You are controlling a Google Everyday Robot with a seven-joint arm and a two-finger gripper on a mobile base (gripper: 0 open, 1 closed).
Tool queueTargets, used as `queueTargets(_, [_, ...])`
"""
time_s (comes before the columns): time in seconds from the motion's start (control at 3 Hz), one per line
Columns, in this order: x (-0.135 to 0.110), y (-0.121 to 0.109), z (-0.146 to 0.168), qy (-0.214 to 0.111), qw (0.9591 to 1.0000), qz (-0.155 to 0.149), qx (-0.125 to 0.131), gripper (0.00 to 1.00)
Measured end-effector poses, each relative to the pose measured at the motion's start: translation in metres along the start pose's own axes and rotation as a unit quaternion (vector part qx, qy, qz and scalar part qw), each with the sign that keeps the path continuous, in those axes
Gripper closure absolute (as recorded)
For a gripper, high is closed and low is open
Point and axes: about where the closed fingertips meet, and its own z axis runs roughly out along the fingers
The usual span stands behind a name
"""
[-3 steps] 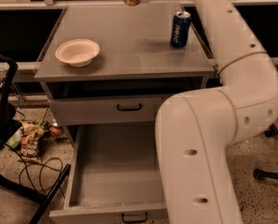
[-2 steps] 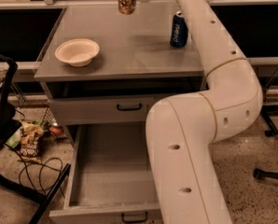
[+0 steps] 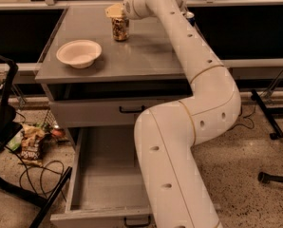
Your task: Pick orange can from middle drawer and place on counter
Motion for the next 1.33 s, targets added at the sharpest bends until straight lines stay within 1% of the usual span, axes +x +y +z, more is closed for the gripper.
queueTargets(0.33, [0.0011, 0.0001, 0.0007, 0.001, 1.0, 0.001, 0.0, 0.81])
queueTargets(0.67, [0.0011, 0.0001, 0.0007, 0.001, 1.0, 0.001, 0.0, 0.59])
queueTargets(1.0, [0.0012, 0.0001, 0.0008, 0.001, 1.0, 0.001, 0.0, 0.34])
queueTargets(1.33, [0.0015, 0.0002, 0.0014, 0.001, 1.0, 0.001, 0.0, 0.03])
